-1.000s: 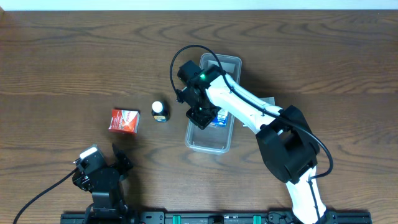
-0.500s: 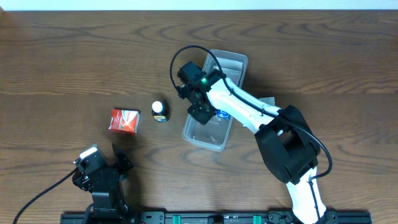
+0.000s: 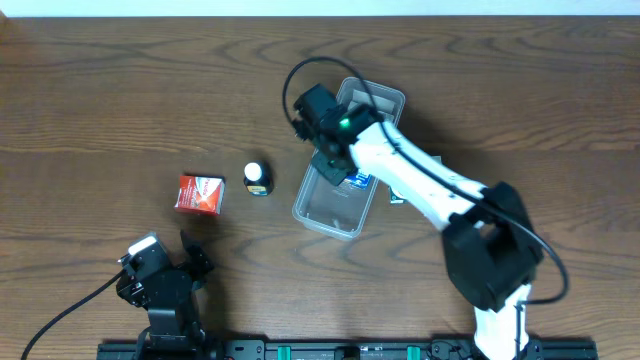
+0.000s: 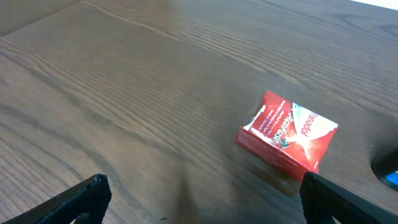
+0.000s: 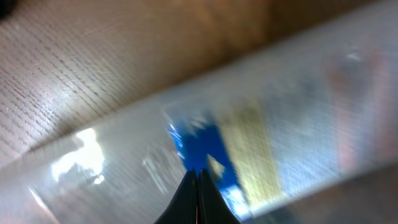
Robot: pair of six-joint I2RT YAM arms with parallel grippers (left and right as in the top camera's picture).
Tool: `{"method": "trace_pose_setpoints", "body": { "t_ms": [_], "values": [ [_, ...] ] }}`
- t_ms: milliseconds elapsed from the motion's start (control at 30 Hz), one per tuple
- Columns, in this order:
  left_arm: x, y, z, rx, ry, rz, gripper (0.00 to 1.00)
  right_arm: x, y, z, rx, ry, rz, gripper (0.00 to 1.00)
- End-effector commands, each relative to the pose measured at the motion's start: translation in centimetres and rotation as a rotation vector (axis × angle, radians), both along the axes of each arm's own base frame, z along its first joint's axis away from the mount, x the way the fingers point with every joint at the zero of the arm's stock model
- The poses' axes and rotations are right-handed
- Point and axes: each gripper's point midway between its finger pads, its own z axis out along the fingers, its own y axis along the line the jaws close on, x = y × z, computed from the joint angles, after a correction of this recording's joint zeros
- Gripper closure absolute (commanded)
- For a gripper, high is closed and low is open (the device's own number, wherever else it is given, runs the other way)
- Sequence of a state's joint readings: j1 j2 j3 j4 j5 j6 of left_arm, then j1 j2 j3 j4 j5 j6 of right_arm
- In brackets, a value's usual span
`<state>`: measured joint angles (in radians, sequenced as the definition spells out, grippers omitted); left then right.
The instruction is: Pack container
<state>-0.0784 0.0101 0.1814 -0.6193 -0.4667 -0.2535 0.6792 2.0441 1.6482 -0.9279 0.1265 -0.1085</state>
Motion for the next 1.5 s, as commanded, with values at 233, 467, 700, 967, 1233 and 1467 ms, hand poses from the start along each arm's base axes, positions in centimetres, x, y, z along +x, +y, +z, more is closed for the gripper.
{"method": "trace_pose_setpoints", "body": {
  "t_ms": [233,467,700,967,1233,1467],
  "values": [
    [-0.1,0.2,-0.7,0.014,0.02,0.005,0.02,-0.5,-6.0,6.9,0.109,-0.018,-0.467,0.39],
    [-0.1,0.2,-0.7,0.014,0.02,0.005,0.02,0.6,-10.4,5.3,0.149,0.033,-0.783,0.41],
    [-0.1,0.2,-0.7,0.014,0.02,0.005,0.02,0.6,-8.1,2.7,0.303,0.135,-0.791,0.49],
    [-0.1,0.2,-0.7,0.014,0.02,0.005,0.02,0.1,-9.0,1.0,0.279,0.119,-0.932,0.7],
    [-0.1,0.2,-0.7,0.014,0.02,0.005,0.02,0.8,-9.0,0.2,0.27,0.07,-0.835,0.75],
    [-0.1,0.2,-0.7,0.014,0.02,0.005,0.02,2.0,-7.6,0.8,0.293,0.034,-0.602,0.87]
  ]
}}
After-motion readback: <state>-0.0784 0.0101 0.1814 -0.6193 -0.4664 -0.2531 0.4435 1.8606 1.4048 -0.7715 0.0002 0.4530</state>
